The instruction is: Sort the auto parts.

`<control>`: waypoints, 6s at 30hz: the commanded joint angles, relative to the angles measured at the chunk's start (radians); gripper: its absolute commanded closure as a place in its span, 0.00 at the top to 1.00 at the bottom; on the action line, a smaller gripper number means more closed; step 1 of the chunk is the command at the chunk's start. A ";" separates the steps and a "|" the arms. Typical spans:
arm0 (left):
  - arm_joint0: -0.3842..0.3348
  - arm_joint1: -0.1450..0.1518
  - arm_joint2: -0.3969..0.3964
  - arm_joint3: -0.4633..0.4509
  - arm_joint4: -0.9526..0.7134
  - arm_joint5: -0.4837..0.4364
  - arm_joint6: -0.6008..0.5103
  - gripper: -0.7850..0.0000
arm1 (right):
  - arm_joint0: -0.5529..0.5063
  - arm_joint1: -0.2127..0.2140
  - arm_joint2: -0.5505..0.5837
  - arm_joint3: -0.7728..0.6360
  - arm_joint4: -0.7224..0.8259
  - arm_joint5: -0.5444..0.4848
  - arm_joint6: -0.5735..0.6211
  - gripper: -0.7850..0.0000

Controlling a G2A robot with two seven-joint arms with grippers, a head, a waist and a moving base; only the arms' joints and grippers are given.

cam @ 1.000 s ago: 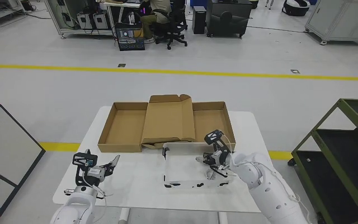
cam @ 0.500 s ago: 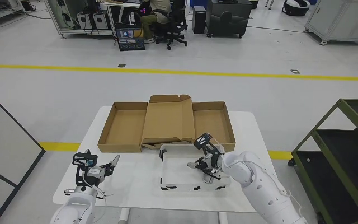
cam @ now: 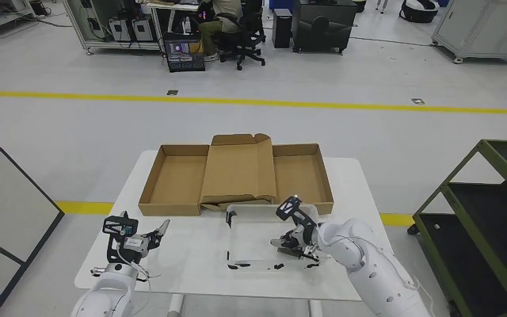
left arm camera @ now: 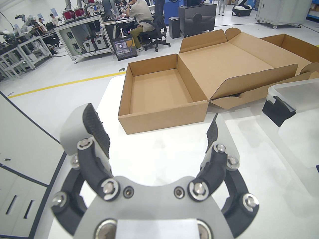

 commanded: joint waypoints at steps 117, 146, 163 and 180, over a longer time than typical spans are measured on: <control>0.000 0.000 0.000 0.000 0.000 0.000 0.000 1.00 | 0.639 -0.147 -0.064 1.207 0.603 0.033 -0.241 0.07; 0.000 0.000 0.000 0.000 0.000 0.000 0.000 1.00 | 0.665 -0.166 -0.063 1.249 0.587 0.043 -0.275 0.70; 0.000 0.000 0.000 0.000 0.000 0.000 0.000 1.00 | 0.626 -0.101 -0.065 0.935 0.436 -0.185 -0.378 0.78; 0.000 0.000 0.000 0.000 0.000 0.000 0.000 1.00 | 0.230 -0.031 -0.078 0.106 0.072 0.071 -0.175 1.00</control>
